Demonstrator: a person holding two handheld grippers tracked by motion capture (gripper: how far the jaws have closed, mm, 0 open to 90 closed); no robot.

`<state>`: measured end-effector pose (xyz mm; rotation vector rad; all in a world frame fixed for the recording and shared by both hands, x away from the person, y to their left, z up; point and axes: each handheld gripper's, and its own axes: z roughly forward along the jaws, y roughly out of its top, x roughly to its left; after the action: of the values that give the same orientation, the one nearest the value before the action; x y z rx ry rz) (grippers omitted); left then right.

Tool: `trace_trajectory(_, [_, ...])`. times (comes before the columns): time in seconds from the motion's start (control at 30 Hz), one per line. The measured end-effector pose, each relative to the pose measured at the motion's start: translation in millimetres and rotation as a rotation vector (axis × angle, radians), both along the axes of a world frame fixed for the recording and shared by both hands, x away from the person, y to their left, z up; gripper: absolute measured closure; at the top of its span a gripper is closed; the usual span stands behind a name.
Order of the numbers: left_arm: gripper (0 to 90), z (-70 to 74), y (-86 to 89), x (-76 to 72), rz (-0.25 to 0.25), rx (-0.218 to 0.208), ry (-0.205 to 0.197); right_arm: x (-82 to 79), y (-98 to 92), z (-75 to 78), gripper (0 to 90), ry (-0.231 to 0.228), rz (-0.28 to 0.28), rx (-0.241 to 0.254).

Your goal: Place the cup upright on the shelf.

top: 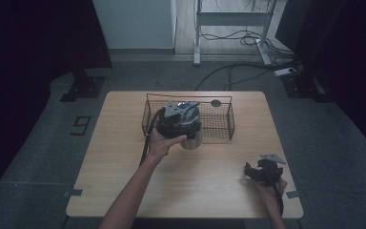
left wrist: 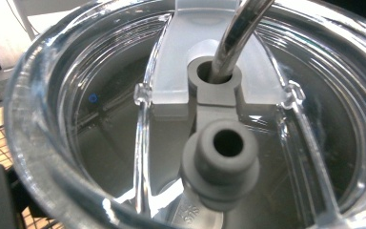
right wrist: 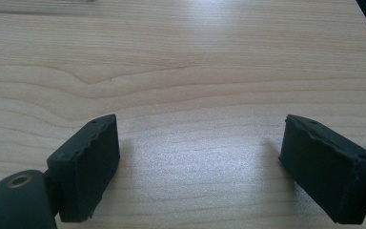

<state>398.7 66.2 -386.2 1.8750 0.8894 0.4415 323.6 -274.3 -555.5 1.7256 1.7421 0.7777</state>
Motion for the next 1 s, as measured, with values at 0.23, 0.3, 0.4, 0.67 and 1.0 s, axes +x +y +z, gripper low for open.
trace_trajectory(0.23, [3.9, 6.2, -0.9, 9.8, 0.004, -0.010, 0.008, 0.3, -0.1, 0.0, 12.8, -0.001, -0.001, 0.000])
trace_trajectory(0.3, [3.9, 9.4, 2.3, 13.6, 0.013, -0.016, 0.013, 0.3, -0.1, 0.0, 12.8, -0.001, -0.001, -0.001])
trace_trajectory(0.4, [3.9, 12.0, 4.7, 15.7, 0.020, -0.018, 0.009, 0.3, -0.1, 0.0, 12.8, -0.001, -0.002, -0.001])
trace_trajectory(0.67, [3.9, 22.0, 6.4, 24.4, 0.042, 0.004, -0.017, 0.5, -0.1, -0.2, 12.8, -0.002, -0.004, 0.000])
trace_trajectory(1.0, [3.9, 32.3, 6.5, 35.4, 0.045, -0.017, -0.019, 0.6, -0.1, -0.2, 12.8, -0.003, -0.004, 0.000])
